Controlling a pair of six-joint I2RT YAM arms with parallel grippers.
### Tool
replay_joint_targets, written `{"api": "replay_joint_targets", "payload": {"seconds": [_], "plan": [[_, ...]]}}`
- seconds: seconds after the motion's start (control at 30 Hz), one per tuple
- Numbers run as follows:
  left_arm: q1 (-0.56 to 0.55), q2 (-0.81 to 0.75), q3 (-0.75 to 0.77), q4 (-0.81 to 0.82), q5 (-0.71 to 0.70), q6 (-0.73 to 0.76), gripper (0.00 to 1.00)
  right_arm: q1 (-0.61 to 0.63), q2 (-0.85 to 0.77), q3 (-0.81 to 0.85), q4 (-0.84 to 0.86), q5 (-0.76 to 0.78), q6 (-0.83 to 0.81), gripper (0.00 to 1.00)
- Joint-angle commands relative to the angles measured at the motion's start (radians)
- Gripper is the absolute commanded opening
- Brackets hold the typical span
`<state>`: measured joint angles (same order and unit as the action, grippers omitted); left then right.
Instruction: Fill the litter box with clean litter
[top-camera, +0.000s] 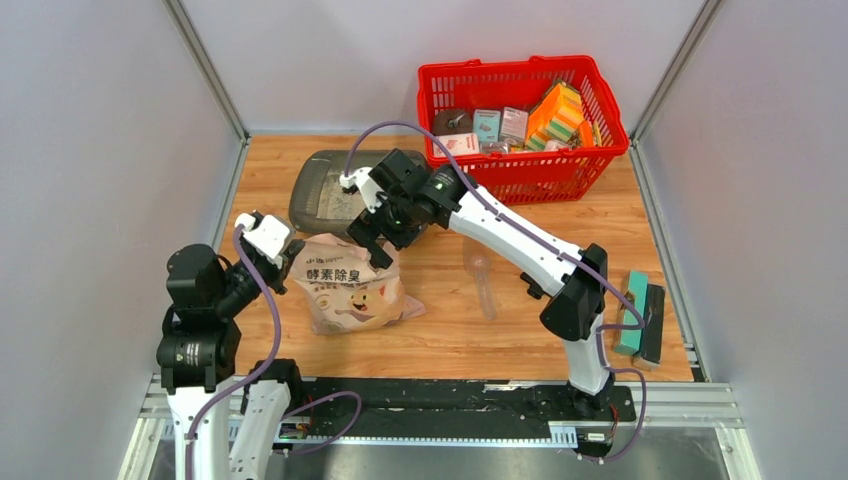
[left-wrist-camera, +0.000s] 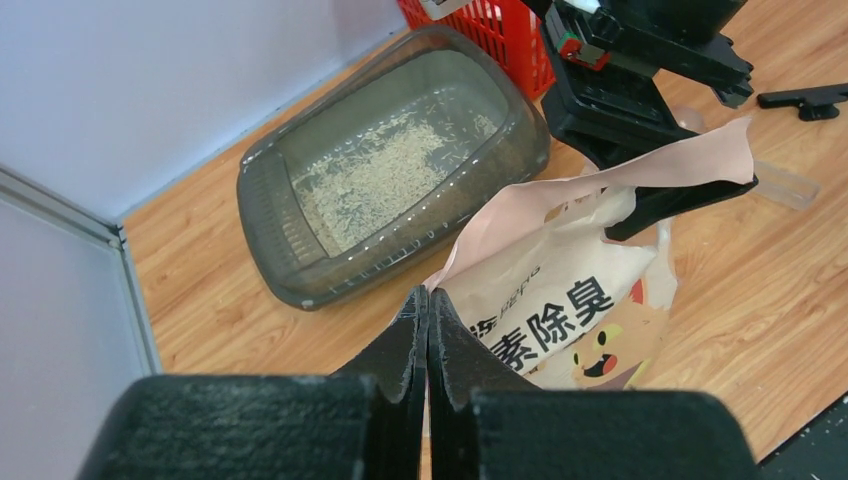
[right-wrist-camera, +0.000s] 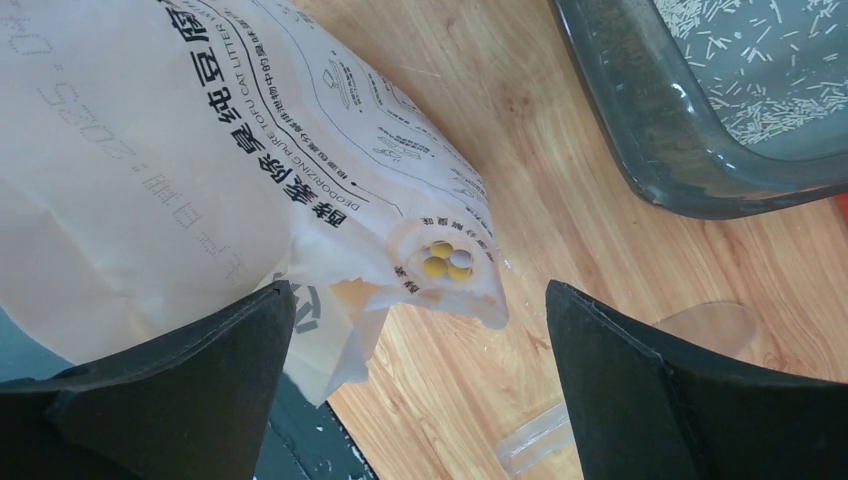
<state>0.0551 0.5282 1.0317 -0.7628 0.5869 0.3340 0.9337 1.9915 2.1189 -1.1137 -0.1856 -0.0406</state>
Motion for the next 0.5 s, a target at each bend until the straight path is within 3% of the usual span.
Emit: {"api": "replay_joint_targets", "payload": {"seconds": [0.0, 0.1, 0.47], "plan": [[-0.001, -0.013, -0.007, 0.111, -0.006, -0.013, 0.00, 0.002, -0.071, 0.038, 0.014, 0.068, 0.010, 1.00], [-0.001, -0.007, -0.005, 0.115, -0.010, -0.018, 0.00, 0.005, -0.071, 0.069, 0.009, 0.034, -0.030, 1.00], [0.000, -0.017, 0.005, 0.145, -0.067, -0.069, 0.00, 0.040, -0.042, 0.024, -0.046, 0.138, -0.027, 1.00]]}}
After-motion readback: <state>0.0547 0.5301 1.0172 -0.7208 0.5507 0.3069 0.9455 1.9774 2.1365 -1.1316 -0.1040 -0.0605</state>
